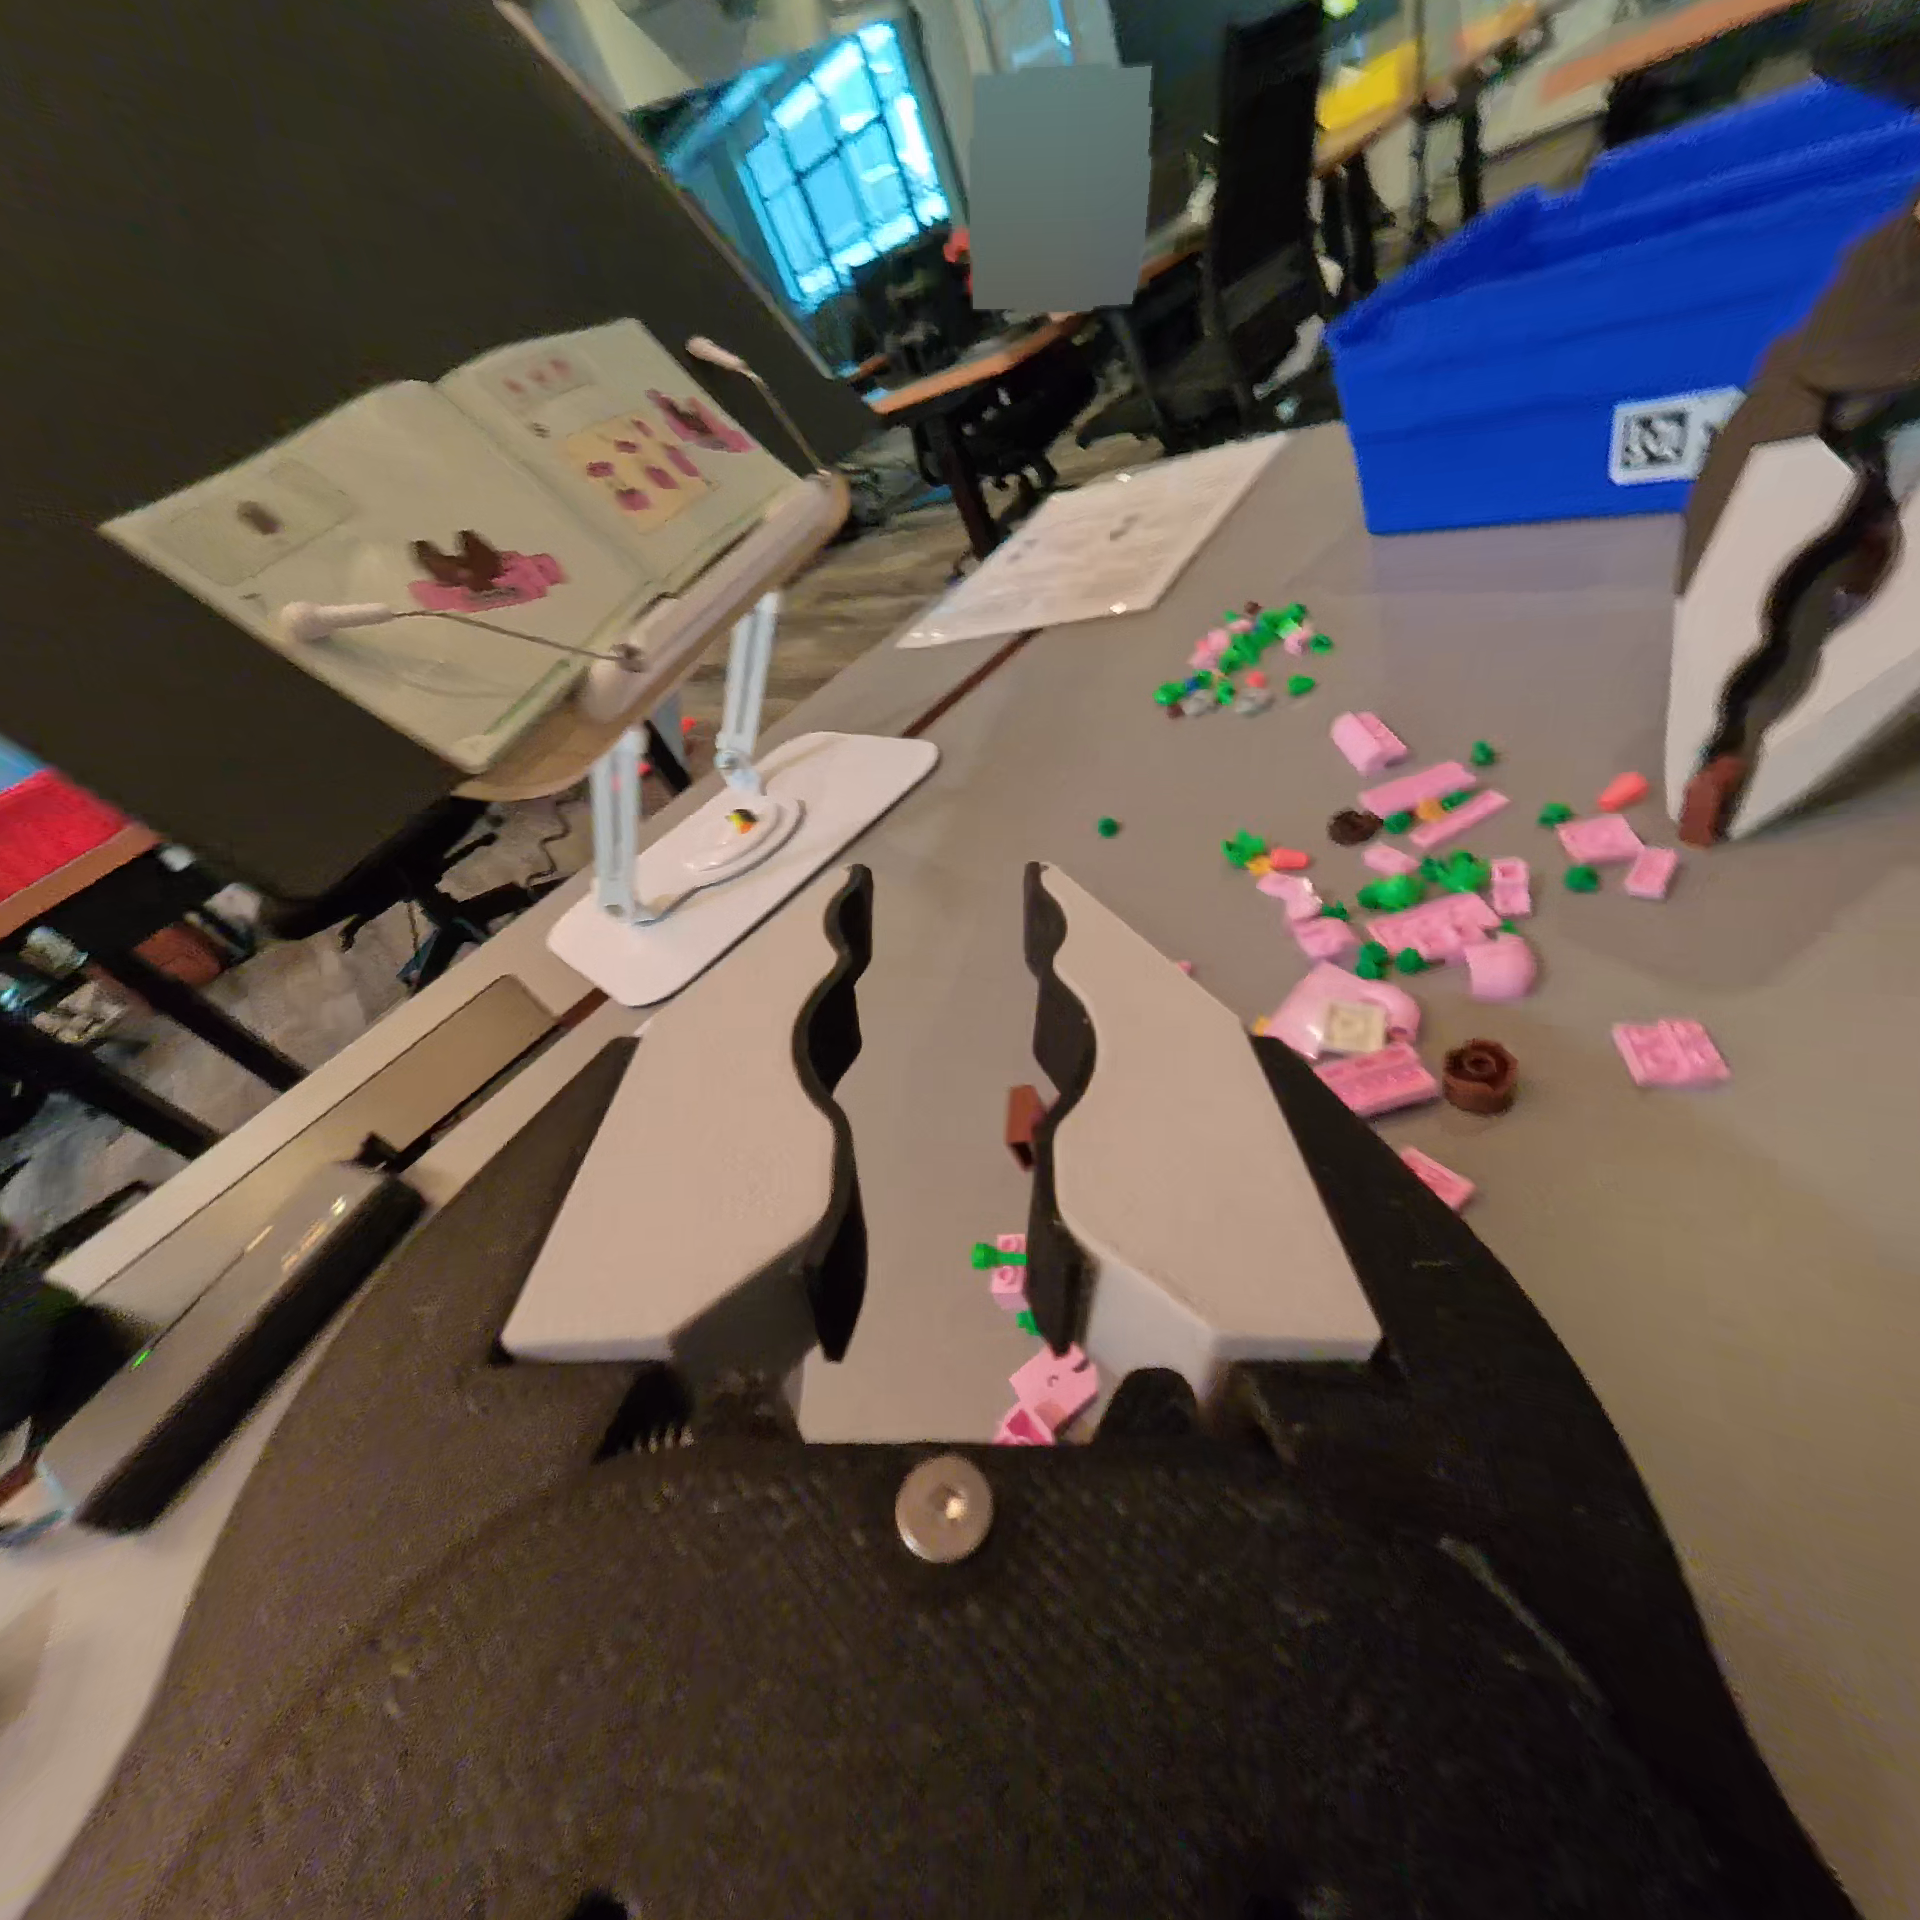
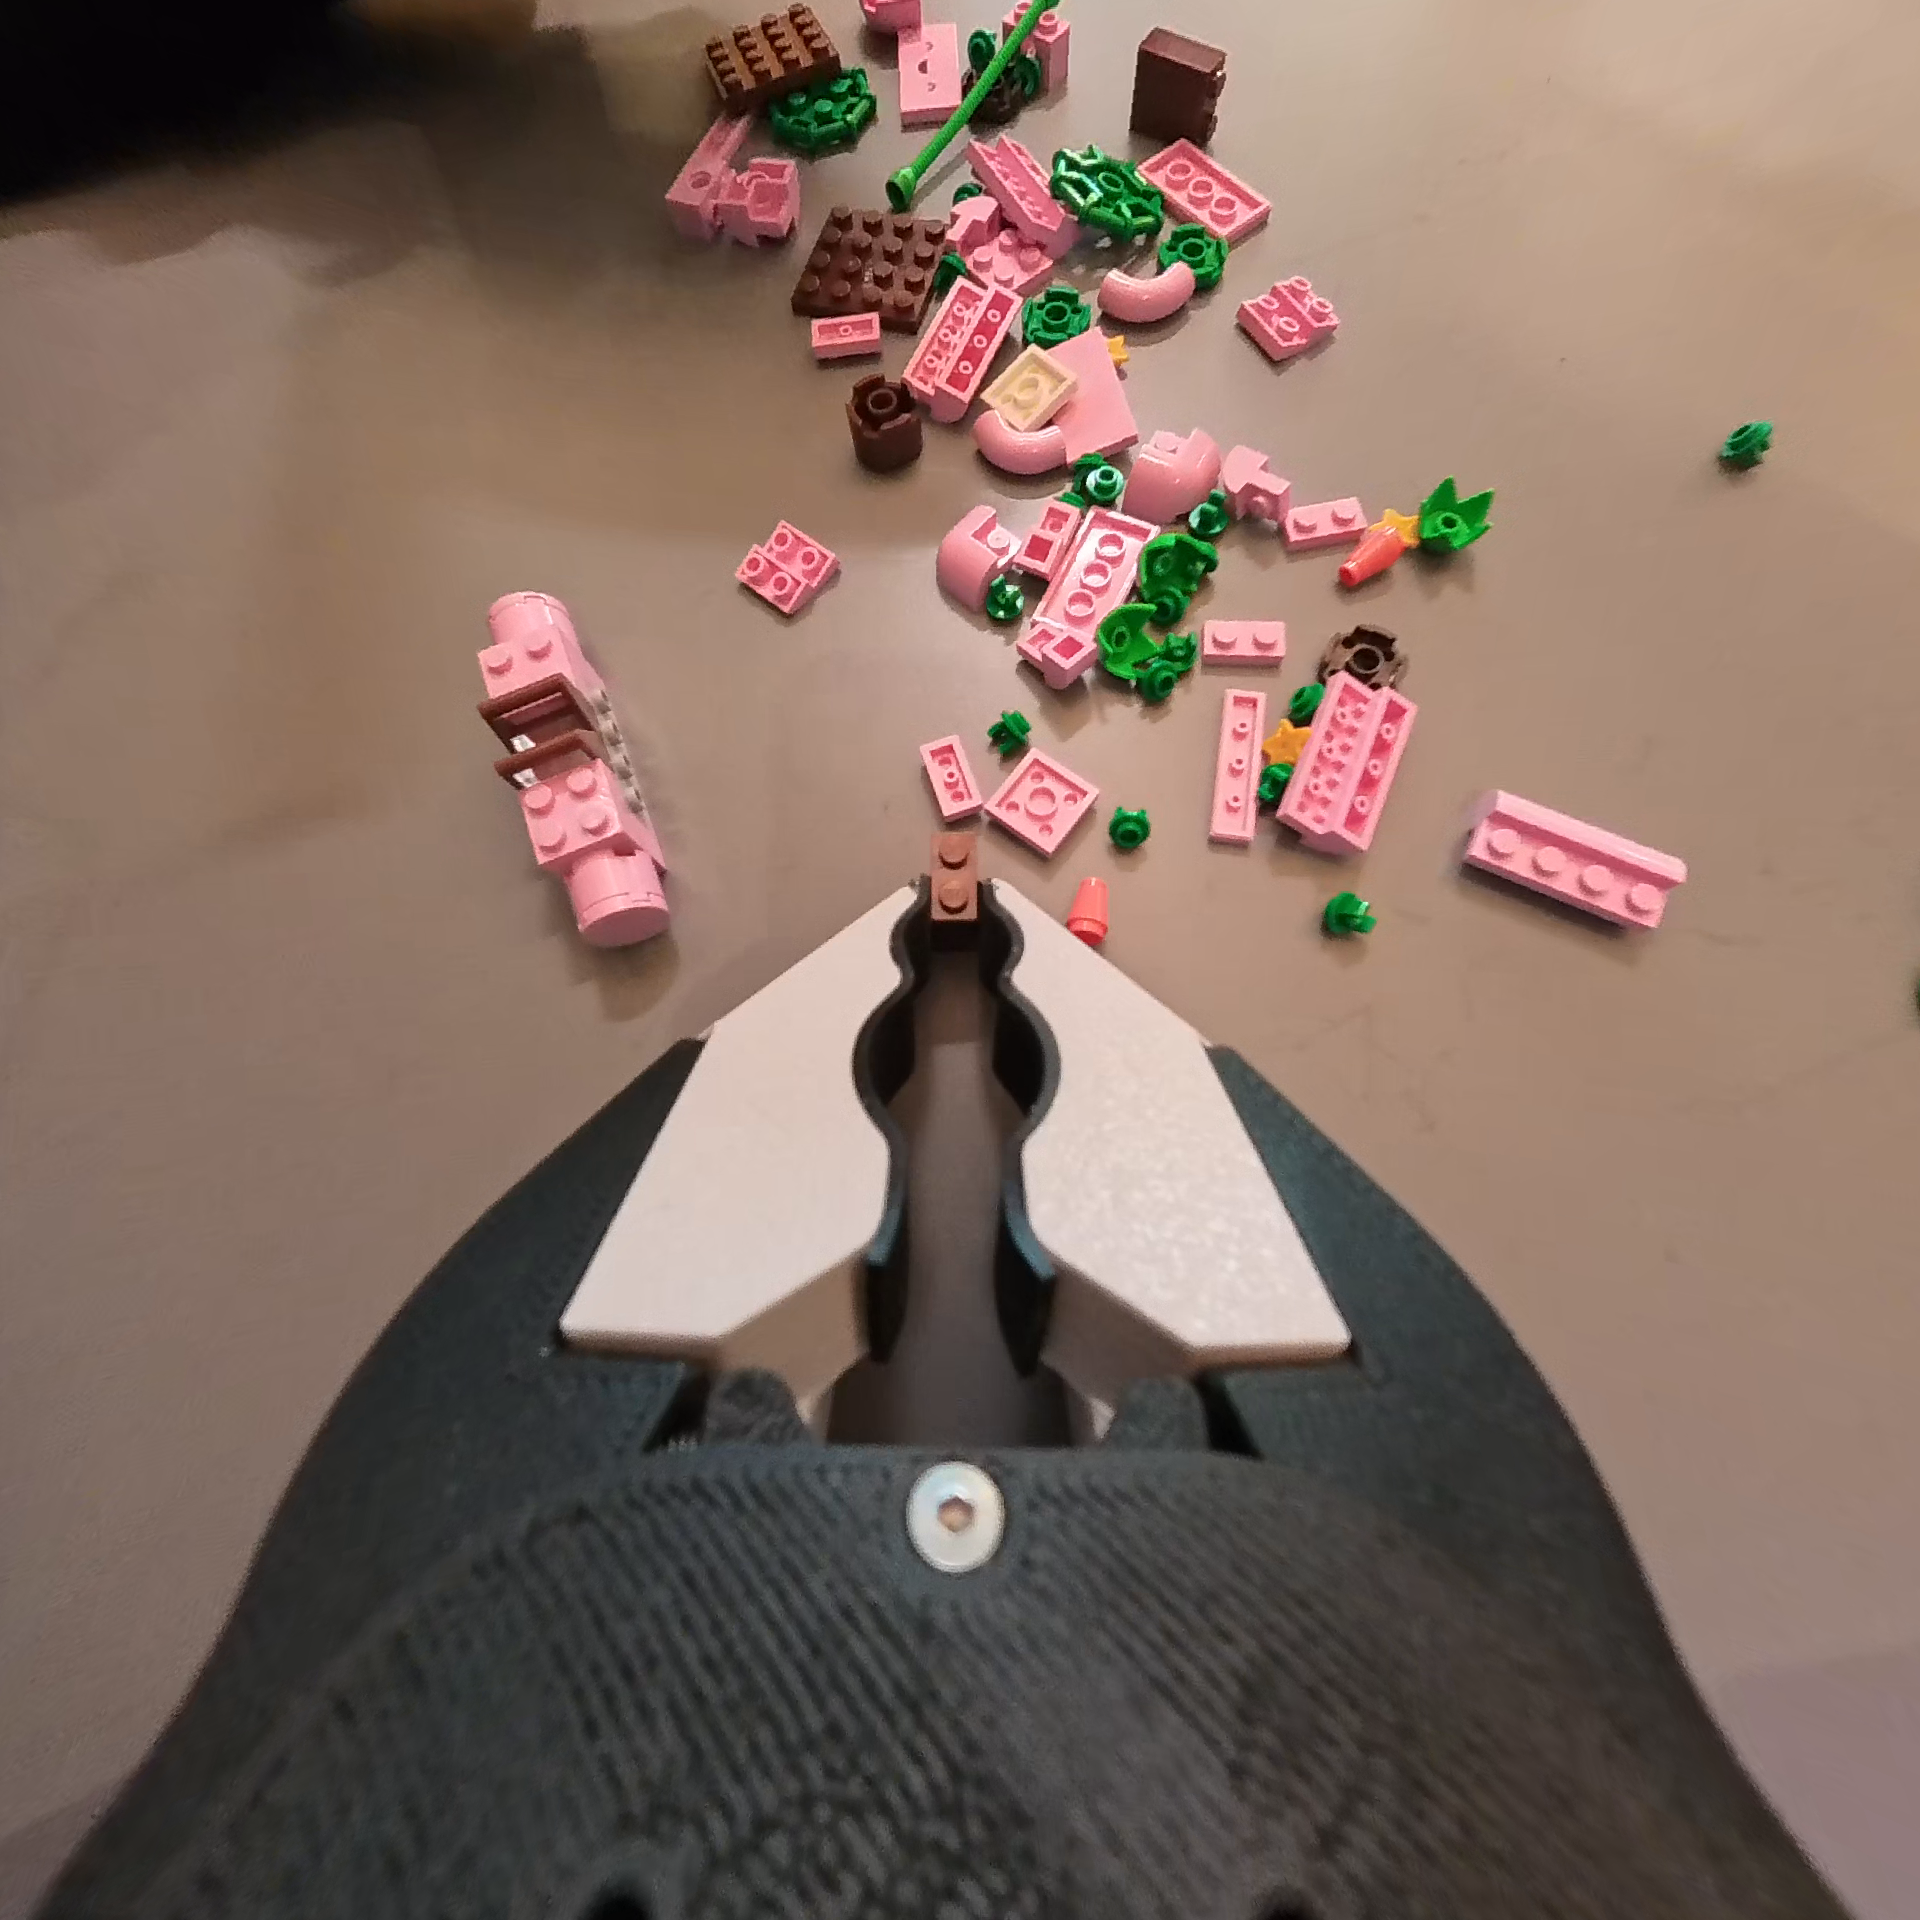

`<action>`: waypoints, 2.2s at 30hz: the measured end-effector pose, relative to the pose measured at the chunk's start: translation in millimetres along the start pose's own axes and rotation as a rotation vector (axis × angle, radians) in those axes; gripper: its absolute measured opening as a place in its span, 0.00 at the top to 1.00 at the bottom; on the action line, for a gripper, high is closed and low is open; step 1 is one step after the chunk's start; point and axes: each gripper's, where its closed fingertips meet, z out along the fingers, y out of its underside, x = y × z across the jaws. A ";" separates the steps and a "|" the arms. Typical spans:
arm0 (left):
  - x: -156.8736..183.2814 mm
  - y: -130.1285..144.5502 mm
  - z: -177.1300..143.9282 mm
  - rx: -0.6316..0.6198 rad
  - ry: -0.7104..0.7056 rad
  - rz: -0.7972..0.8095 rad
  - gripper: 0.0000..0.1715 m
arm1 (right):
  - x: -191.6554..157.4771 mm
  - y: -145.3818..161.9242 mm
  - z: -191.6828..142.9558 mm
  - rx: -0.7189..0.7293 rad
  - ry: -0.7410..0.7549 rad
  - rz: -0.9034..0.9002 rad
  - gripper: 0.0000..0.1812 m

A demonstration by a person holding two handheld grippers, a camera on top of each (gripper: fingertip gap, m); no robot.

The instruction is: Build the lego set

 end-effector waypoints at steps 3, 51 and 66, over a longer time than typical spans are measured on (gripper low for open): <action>-27.4 -6.1 -11.5 0.048 -0.079 -0.111 0.86 | -0.1 0.2 -0.2 -0.001 -0.001 0.001 0.96; 32.0 94.7 55.4 -0.605 0.104 -0.628 0.92 | 0.3 -69.8 -24.1 0.338 0.153 -0.033 0.82; 20.0 93.0 58.3 -0.529 0.091 -0.645 0.74 | -1.9 -66.7 -22.5 0.308 0.176 -0.068 0.82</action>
